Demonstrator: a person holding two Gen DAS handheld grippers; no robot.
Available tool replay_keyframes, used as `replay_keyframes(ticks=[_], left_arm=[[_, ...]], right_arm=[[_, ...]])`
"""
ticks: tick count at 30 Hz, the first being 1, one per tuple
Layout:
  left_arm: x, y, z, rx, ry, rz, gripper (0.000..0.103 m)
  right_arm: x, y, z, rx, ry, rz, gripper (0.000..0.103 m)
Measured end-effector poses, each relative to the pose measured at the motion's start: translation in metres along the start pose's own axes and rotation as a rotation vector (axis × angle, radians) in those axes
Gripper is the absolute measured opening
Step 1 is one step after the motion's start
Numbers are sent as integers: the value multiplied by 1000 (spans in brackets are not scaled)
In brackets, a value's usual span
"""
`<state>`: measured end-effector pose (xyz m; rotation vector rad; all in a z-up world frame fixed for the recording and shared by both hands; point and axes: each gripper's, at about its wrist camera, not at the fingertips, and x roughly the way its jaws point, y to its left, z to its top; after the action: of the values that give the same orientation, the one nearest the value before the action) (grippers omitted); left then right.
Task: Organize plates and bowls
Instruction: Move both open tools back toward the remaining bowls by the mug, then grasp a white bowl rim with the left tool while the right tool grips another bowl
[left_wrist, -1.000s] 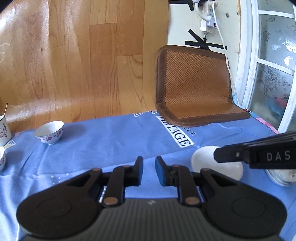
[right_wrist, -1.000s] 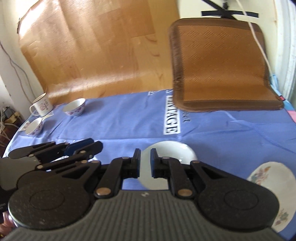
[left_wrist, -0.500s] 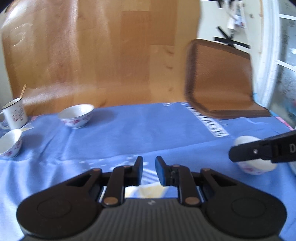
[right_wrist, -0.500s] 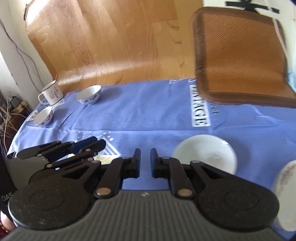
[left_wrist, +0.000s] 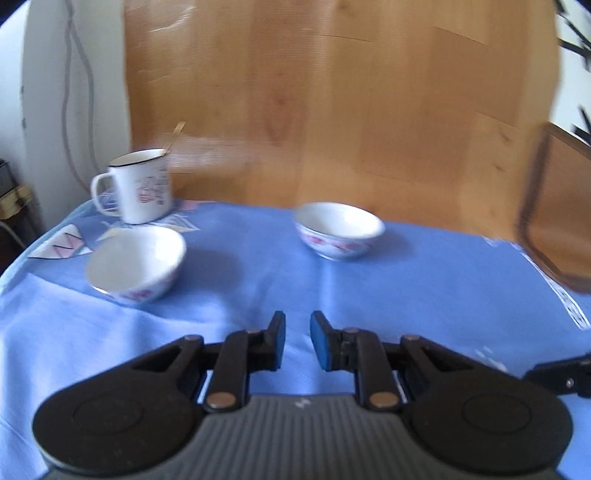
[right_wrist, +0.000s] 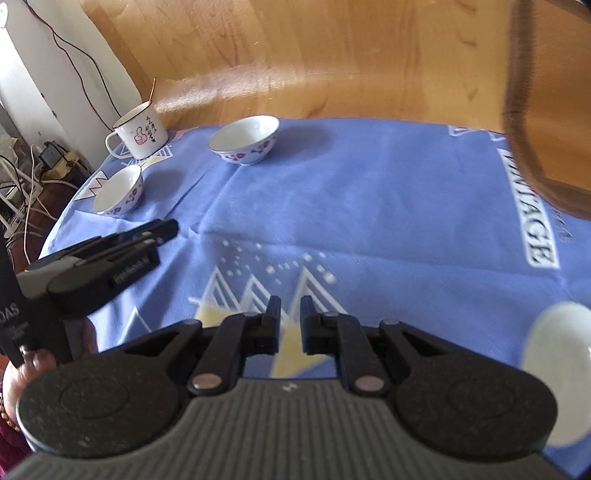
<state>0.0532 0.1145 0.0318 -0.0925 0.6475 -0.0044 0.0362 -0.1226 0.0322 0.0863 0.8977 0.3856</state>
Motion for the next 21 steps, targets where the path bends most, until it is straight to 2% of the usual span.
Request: replay_keyframes(ticks=[3, 10, 14, 17, 21], left_arm=[[12, 13, 17, -31, 6, 8, 16], [42, 30, 59, -175, 34, -61, 17], [68, 36, 74, -228, 56, -54, 25], [85, 38, 78, -239, 79, -40, 25], [100, 41, 82, -266, 96, -44, 28]], right_arm=[[13, 5, 19, 20, 15, 8, 15], [36, 12, 68, 53, 13, 3, 16], [49, 13, 97, 73, 11, -8, 16], [56, 16, 119, 65, -12, -27, 28], [74, 17, 145, 69, -15, -33, 29]])
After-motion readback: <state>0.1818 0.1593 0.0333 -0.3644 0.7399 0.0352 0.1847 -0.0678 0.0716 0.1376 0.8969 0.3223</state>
